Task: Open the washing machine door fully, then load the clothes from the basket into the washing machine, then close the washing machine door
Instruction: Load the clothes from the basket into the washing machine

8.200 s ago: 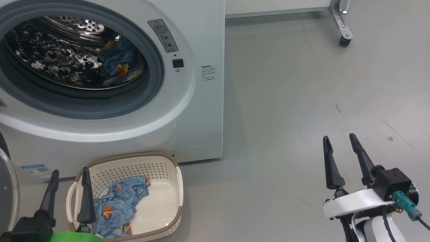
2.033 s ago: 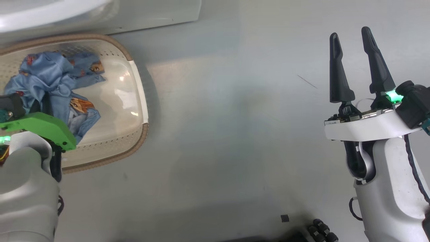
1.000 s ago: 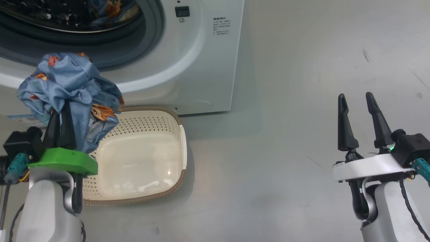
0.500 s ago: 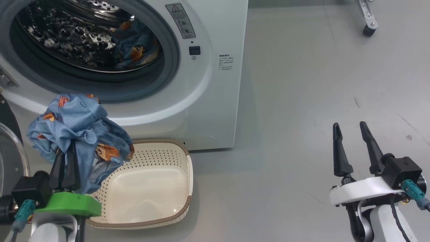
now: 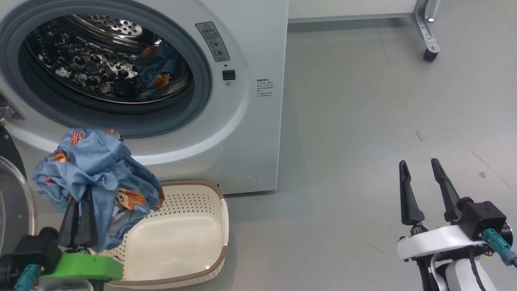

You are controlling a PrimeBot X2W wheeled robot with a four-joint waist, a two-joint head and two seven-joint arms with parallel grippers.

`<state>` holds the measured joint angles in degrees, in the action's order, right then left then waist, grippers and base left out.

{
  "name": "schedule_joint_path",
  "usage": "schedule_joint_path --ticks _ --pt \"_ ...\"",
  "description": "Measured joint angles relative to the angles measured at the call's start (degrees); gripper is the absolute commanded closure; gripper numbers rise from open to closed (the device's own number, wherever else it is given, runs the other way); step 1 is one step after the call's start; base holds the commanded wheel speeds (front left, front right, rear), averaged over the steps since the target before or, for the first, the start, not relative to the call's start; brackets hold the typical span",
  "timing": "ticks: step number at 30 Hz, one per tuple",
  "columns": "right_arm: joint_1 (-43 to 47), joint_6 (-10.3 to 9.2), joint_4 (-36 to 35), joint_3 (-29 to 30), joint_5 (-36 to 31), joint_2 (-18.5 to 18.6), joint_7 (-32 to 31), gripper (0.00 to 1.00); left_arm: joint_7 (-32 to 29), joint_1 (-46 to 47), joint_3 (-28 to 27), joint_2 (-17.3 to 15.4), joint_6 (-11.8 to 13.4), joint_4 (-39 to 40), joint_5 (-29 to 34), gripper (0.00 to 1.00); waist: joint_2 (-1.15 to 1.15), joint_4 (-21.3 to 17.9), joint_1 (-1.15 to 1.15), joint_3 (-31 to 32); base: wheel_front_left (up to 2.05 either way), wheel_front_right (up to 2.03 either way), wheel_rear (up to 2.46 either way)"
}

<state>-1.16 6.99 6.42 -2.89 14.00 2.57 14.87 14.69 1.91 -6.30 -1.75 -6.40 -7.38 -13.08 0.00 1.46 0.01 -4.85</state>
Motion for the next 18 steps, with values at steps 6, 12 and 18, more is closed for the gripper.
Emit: schedule_joint_path --ticks 6,12,18 --pt "0.74 0.00 -0.92 -0.08 0.00 -0.04 0.00 0.00 0.00 -1.80 1.20 -0.01 0.07 1.18 -2.67 1.00 0.00 -0.37 0.00 -0.52 0.00 0.00 0.00" --pt "0.74 0.00 -2.08 -0.73 -0.01 -0.09 0.00 0.00 0.00 -1.88 2.43 -0.03 0.57 2.75 -4.14 1.00 0.00 -0.77 0.00 -2.16 0.00 0.00 0.00" --pt "0.74 0.00 -3.22 -1.09 -0.01 -0.08 0.00 0.00 0.00 -1.34 2.79 -0.03 1.15 4.01 -6.01 1.00 0.00 -1.14 0.00 -4.71 0.00 0.00 0.00"
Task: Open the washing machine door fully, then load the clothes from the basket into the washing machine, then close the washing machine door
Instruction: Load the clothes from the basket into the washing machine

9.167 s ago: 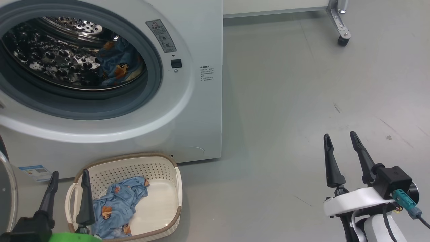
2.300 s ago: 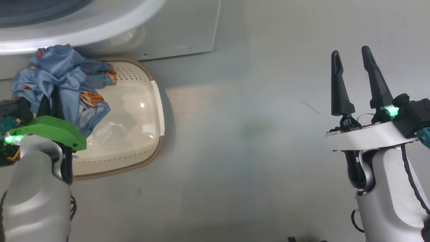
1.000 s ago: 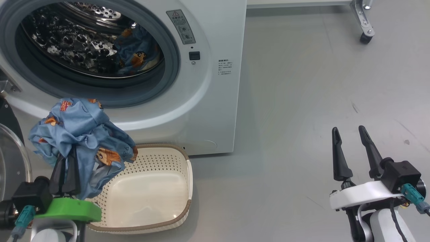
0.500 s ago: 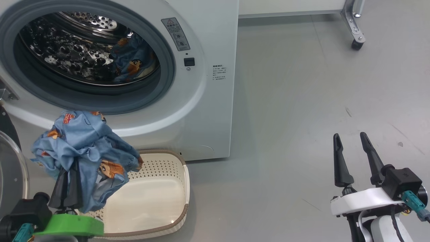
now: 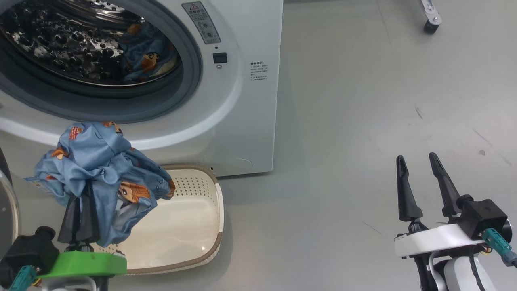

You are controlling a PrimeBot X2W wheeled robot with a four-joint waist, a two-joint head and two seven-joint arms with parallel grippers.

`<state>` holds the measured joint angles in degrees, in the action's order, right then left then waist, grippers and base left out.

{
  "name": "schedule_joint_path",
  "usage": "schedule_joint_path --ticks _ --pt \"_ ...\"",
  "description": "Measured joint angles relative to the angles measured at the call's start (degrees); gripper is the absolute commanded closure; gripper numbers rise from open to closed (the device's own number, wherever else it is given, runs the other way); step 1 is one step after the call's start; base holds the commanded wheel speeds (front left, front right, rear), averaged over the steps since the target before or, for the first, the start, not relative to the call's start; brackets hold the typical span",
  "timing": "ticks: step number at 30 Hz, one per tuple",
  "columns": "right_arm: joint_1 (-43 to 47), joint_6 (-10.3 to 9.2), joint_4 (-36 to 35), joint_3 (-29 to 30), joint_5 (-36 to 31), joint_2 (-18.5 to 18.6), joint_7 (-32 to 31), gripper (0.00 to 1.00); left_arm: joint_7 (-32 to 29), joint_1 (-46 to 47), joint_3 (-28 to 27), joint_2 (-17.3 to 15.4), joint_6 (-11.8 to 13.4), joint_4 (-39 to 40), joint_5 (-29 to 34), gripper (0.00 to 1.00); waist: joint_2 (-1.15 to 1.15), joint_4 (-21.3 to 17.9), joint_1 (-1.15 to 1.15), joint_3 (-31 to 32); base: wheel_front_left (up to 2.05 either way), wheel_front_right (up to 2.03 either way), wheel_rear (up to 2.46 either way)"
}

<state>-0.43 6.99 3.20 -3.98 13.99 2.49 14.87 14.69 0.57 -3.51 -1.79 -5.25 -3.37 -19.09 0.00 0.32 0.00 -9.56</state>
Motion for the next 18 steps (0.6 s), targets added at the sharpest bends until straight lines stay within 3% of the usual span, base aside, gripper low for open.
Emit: schedule_joint_path --ticks 11,18 --pt "-1.27 0.00 -2.10 -0.67 0.01 -0.01 0.00 0.00 0.01 10.92 -0.31 0.02 0.77 1.16 0.52 1.00 0.00 -0.50 0.00 -7.38 0.00 0.00 0.00" --pt "-4.35 0.00 -3.35 -1.46 0.01 0.02 0.00 0.00 0.01 18.58 -3.52 0.05 1.01 1.66 1.13 1.00 0.00 -1.12 -0.01 -12.62 0.00 0.00 0.00"
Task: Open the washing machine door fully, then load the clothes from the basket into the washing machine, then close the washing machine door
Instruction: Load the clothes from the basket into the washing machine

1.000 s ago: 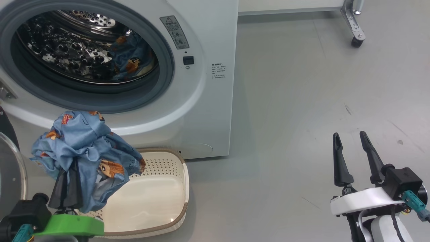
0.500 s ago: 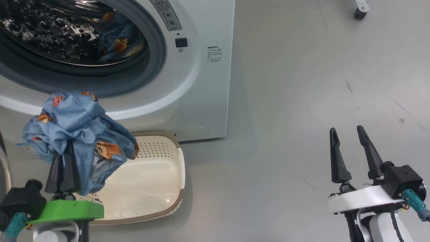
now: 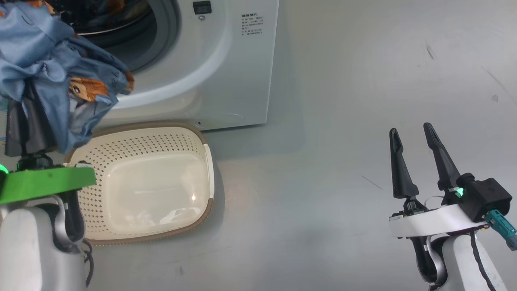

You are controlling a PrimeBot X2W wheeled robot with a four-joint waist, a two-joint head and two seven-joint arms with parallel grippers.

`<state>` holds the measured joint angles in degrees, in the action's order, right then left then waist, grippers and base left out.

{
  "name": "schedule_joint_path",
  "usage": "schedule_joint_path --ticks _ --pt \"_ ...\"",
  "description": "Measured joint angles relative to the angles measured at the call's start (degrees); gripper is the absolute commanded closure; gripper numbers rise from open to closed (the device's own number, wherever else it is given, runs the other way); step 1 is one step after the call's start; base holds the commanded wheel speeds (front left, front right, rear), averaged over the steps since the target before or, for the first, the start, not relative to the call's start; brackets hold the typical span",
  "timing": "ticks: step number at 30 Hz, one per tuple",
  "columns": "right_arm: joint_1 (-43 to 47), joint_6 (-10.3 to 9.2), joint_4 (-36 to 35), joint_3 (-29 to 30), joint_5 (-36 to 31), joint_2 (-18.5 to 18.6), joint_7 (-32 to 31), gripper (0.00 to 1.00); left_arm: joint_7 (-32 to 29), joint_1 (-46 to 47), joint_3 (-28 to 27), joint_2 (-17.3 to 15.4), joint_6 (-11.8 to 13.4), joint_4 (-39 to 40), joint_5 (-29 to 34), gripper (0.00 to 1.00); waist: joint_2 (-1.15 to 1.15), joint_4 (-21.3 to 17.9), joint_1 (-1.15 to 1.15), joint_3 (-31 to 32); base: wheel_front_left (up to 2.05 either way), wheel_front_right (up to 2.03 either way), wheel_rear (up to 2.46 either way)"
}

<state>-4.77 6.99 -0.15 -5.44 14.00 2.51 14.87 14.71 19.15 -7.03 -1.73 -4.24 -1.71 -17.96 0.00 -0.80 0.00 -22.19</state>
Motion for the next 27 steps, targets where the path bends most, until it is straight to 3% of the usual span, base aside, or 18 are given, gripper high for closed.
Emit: schedule_joint_path --ticks 21,27 --pt "-4.82 0.00 -1.83 -0.55 -0.01 0.08 0.00 0.00 -0.07 21.22 -0.30 -4.88 -0.09 -8.72 1.88 1.00 0.00 -1.84 -0.01 -14.62 0.00 0.00 0.00" --pt "-6.41 0.00 -1.87 -1.74 -0.03 0.11 0.00 0.00 -2.92 28.59 -0.55 -6.66 -0.14 -13.03 1.37 1.00 0.00 -2.19 -0.01 -18.85 0.00 0.00 0.00"
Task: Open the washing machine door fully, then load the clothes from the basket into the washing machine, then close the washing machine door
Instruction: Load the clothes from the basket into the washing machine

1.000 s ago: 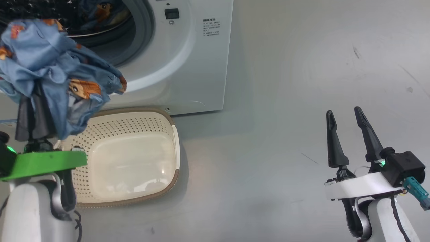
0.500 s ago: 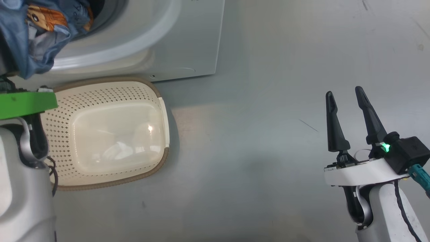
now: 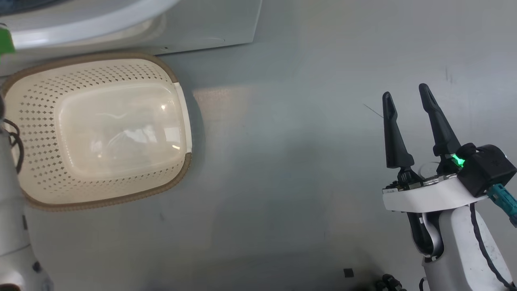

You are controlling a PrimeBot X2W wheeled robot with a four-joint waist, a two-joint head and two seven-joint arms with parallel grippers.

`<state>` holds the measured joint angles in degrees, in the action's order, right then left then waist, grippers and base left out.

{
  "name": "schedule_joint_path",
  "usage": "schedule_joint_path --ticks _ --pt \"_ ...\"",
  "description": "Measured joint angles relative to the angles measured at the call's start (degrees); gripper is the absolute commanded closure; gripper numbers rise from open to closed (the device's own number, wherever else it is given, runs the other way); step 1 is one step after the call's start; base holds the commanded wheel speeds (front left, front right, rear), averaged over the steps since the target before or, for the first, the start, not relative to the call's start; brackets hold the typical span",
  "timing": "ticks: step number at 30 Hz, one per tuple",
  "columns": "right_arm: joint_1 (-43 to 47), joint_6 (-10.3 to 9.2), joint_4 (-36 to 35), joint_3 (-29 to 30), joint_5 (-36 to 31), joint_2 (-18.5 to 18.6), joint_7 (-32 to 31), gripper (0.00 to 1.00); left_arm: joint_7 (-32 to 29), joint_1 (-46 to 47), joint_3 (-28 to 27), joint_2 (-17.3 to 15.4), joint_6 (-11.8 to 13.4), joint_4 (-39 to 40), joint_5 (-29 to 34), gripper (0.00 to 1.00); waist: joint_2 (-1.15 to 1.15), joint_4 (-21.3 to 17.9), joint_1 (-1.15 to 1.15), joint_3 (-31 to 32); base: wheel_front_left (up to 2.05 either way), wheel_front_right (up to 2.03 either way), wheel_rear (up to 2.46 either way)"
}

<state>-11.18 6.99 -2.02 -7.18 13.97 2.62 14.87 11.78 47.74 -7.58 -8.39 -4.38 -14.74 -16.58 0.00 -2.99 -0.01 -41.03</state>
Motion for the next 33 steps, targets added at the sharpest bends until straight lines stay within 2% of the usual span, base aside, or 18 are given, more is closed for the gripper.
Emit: schedule_joint_path --ticks 6,12,24,33 --pt "-1.77 0.01 0.33 -1.79 0.00 0.07 0.00 0.00 -3.99 7.45 -2.14 -2.43 -0.03 -4.16 -2.22 1.00 0.00 -0.56 0.00 -3.61 0.00 0.00 0.00" --pt "-2.75 0.01 1.03 -3.47 0.74 0.11 0.00 0.00 -7.26 13.77 -2.65 -7.26 -0.54 -6.50 -2.37 1.00 0.00 -1.65 0.00 -6.27 0.00 0.00 0.00" --pt "-5.10 0.01 1.11 -5.86 4.02 0.21 0.00 0.00 -9.32 24.37 0.36 -10.55 -2.04 -7.36 -2.32 1.00 0.00 -3.64 0.00 -11.92 0.00 0.00 0.00" --pt "-7.20 0.01 1.49 -8.08 6.25 0.22 0.00 0.00 -10.05 31.55 1.57 -13.84 -2.55 -7.02 -5.48 1.00 0.00 -5.63 0.01 -15.42 0.00 0.00 0.00"
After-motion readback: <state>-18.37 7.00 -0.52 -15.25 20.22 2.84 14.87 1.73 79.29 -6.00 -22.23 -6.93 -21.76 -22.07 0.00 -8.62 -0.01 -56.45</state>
